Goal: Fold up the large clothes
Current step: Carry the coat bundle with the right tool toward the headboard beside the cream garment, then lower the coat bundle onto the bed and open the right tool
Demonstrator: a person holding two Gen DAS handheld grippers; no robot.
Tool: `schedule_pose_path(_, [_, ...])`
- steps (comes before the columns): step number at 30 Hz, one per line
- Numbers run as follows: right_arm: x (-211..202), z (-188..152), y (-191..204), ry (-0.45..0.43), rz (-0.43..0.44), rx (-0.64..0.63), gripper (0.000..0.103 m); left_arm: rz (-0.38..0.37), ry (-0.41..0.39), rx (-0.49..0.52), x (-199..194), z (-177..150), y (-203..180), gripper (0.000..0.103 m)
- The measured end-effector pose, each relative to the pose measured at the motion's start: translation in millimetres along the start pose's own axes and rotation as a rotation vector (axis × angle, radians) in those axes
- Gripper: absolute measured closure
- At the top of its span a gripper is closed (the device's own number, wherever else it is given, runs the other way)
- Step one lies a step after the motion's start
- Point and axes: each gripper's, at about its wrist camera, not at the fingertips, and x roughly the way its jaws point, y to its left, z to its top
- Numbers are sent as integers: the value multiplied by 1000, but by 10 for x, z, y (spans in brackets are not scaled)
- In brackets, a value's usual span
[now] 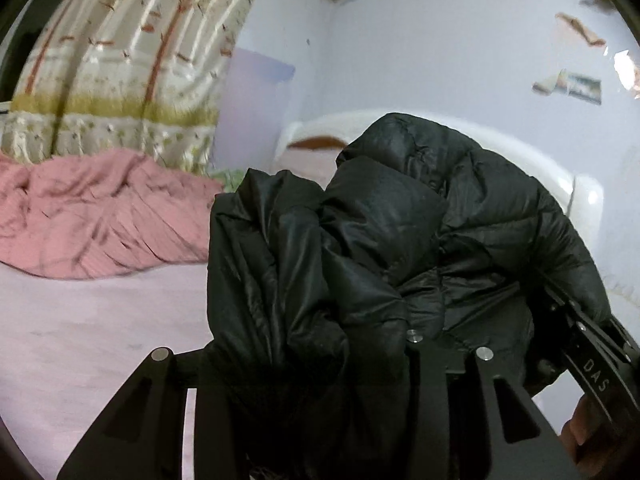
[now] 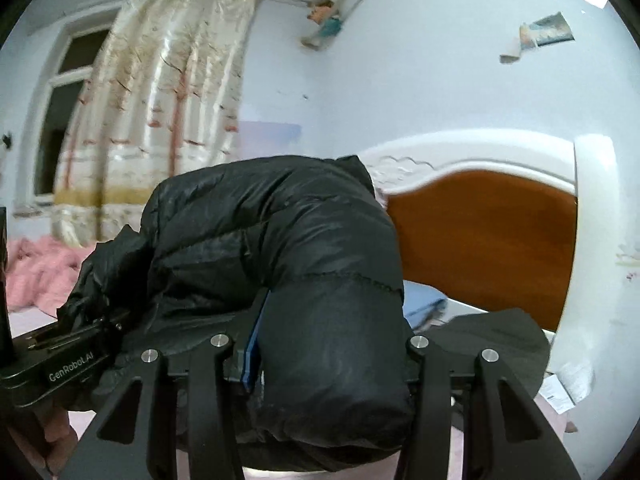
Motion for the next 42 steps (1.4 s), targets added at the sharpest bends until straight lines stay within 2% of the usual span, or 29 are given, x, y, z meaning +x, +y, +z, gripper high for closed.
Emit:
schedule_pose_path(3, [491,-269,-90,111,-13,-26,53,53,102,47,438,-251,27,56])
schedule_pose_path(4, [701,-399,-104,190,-10,-38,50,82,147,66,577,-349,28,51])
schedule_pose_path(5, [831,-498,-125,234,-17,-38,45,97,188,81,681,-468,32,46])
schedule_pose_path(6, [894,-597,-142,240,-38,-40,33,98,193,72,698,-518,86,42])
schedule_pose_path(7, [888,-650,-134,212,-63,-45,23,110,182,39,678,-535,143,24])
schedule_pose_path(8, [857,-660,-128,195,-101,-40,18,145,167,-4,614,-540,213,5])
schedule_pose_path(9, [820,-660,-137,188,-119,-25,12,153,142,-27,531,-529,265,1])
schedule_pose_path(11, [780,-644,-169,196,-107,5,8,135,105,-10,368,-494,320,0])
schedule_pose_path(13, [633,-590,-143,200,-116,27,6,150,89,41,193,-417,368,0])
schedule_pose_path(15, [386,-503,-78,169,-120,27,5,147,48,64,-53,-364,432,0])
schedule_pose_path(16, [267,-457,-64,151,-110,31,0,147,23,78,-210,-335,466,0])
schedule_pose_path(18, [-39,-335,37,111,-60,59,0,150,-14,110,-514,-275,521,0])
schedule_pose_path(21, [-437,-238,215,106,33,119,0,167,-64,151,-1004,-212,646,0])
schedule_pose_path(25, [-857,-292,516,122,116,179,0,202,-89,157,-1596,-282,812,0])
schedule_pose_path(28, [-1040,-394,778,129,139,180,0,210,-82,139,-1865,-427,933,0])
schedule_pose_path(32, [-1195,-633,1075,153,161,164,0,258,-84,165,-2000,-694,1044,0])
schedule_pose_path(36, [-1277,-909,1242,155,107,109,0,276,-73,157,-1956,-983,1175,0])
schedule_pose_path(38, [-1279,-1024,1281,175,94,76,0,344,-106,163,-1937,-1149,1217,0])
schedule_pose_path(39, [-1277,-1044,1296,185,108,55,0,369,-102,163,-1897,-1224,1242,0])
schedule_pose_path(42, [-1288,-1054,1315,165,98,11,0,372,-97,136,-1868,-1255,1309,0])
